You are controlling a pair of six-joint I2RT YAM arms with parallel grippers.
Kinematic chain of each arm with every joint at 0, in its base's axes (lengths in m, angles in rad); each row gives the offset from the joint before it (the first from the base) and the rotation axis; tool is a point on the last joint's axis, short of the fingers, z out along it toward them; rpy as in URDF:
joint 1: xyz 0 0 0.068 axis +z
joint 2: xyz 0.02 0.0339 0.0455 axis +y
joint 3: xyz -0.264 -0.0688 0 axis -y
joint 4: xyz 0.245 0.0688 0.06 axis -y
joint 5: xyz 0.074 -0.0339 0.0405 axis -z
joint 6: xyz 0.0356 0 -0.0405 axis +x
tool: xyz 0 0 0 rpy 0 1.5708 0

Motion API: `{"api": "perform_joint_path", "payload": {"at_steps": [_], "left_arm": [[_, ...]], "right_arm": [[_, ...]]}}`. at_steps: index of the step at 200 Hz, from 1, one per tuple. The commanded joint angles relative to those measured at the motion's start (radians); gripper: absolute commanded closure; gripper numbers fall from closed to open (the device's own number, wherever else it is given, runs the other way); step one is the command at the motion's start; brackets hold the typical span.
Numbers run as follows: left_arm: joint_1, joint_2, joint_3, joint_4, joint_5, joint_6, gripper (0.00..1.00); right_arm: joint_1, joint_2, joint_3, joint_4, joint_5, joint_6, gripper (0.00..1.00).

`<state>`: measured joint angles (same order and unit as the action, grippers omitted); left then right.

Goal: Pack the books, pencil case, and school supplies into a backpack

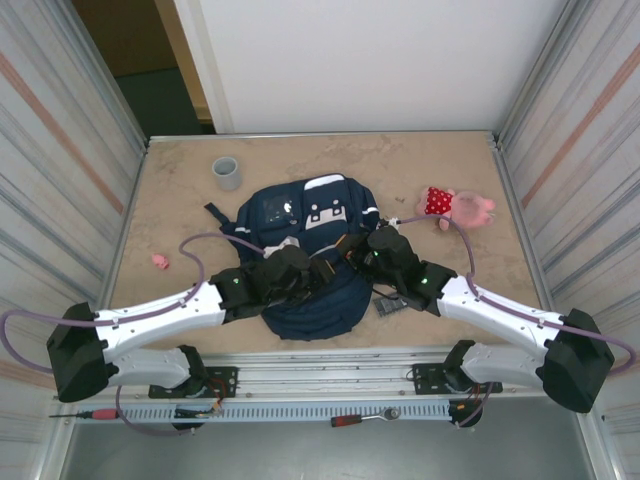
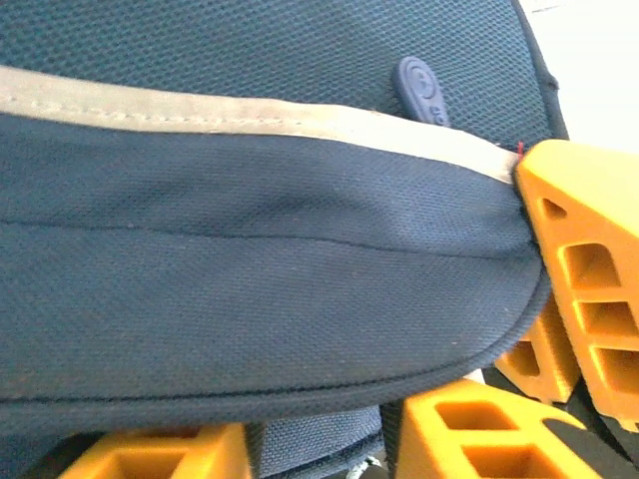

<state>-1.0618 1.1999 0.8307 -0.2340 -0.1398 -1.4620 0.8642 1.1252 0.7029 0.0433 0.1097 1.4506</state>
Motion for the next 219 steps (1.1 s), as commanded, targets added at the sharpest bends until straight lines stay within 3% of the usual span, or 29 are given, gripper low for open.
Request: {"api": "perform_joint_path", "payload": {"at_steps": [1,23,52,66,78,89,128,152,186,219], "left_arm": [[0.002,-0.007,-0.012,-0.060,-0.077,-0.027,0.74],[0.005,-0.017,-0.022,-0.067,-0.080,-0.029,0.83],[0.011,-0.032,-0.025,-0.100,-0.087,-0.032,0.86],[0.014,-0.037,-0.027,-0.108,-0.097,-0.038,0.81],[0.019,-0.037,-0.029,-0.105,-0.102,-0.035,0.71],[0.025,-0.033,-0.031,-0.092,-0.100,-0.028,0.70],[0.042,-0.020,-0.036,-0.113,-0.088,-0.020,0.91],[0.053,-0.055,-0.054,-0.179,-0.102,-0.004,1.00],[0.058,-0.147,-0.100,-0.286,-0.151,0.024,1.00],[0.080,-0.209,-0.153,-0.281,-0.156,0.075,1.00]], "right_arm": [[0.015,-0.042,0.051,0.039,0.019,-0.027,1.00],[0.015,-0.054,0.049,0.021,0.031,-0.036,1.00],[0.013,-0.074,0.047,0.002,0.046,-0.043,1.00],[0.013,-0.078,0.049,0.000,0.046,-0.045,1.00],[0.013,-0.077,0.050,0.000,0.045,-0.045,1.00],[0.013,-0.073,0.052,0.002,0.040,-0.047,1.00],[0.001,-0.054,0.065,0.002,-0.003,-0.065,1.00],[-0.065,-0.065,0.068,-0.038,-0.072,-0.085,1.00],[-0.200,-0.085,0.062,-0.095,-0.193,-0.113,1.00],[-0.237,-0.106,0.055,-0.112,-0.221,-0.115,1.00]]}}
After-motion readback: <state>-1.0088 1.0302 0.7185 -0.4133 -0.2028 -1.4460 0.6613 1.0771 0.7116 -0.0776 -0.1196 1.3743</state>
